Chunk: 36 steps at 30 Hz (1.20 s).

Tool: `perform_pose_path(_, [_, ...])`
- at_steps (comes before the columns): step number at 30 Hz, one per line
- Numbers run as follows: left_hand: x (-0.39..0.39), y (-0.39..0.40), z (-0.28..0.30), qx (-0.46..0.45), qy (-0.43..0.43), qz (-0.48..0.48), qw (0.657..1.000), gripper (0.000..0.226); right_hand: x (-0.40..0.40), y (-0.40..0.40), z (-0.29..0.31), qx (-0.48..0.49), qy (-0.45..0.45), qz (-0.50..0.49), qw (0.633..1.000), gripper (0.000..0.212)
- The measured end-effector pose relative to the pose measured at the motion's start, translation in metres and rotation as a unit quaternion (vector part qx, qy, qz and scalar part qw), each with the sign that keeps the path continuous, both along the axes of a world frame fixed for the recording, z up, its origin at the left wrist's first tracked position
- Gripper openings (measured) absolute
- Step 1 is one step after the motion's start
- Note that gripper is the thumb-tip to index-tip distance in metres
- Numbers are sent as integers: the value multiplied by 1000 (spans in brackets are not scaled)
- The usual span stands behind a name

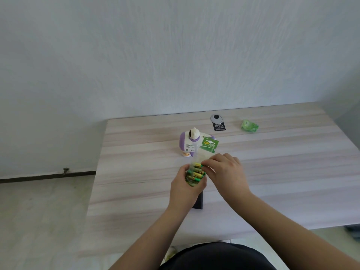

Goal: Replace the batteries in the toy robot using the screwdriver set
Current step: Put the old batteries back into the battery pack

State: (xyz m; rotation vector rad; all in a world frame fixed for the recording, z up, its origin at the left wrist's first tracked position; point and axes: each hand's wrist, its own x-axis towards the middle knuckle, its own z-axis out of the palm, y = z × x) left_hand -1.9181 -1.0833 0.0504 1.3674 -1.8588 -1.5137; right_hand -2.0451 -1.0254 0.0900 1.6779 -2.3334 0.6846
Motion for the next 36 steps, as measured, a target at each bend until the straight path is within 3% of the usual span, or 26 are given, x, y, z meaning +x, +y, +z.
perform_pose_path(6, [8, -4, 2, 5, 28, 9, 1000, 52, 9, -3, -3, 31, -105, -23, 994, 8])
perform_pose_path(10, [12, -6, 6, 40, 52, 14, 998, 47, 16, 2, 3, -14, -263, -51, 963, 17])
perform_pose_path(15, [16, -6, 20, 64, 95, -1, 993, 40, 26, 0, 13, -70, -486, -151, 858, 25])
perform_pose_path(19, [15, -8, 25, 78, 114, -11, 990, 35, 23, -7, 10, -17, -633, -123, 764, 37])
perform_pose_path(23, [10, -8, 25, 95, 113, -42, 988, 37, 17, -7, 5, -15, -659, -97, 746, 27])
perform_pose_path(26, [6, -8, 28, 175, 129, -50, 975, 21, 9, -8, 3, -30, -677, -104, 728, 25])
perform_pose_path(30, [2, -15, 33, 323, 183, 19, 928, 52, 0, -6, 4, -48, -707, -117, 696, 25])
perform_pose_path(33, [-2, -20, 33, 335, 171, 20, 926, 58, -5, -4, 6, -54, -726, -113, 676, 21])
perform_pose_path(36, [-9, -20, 33, 306, 148, 16, 940, 42, -7, -2, 6, -53, -746, -101, 657, 20])
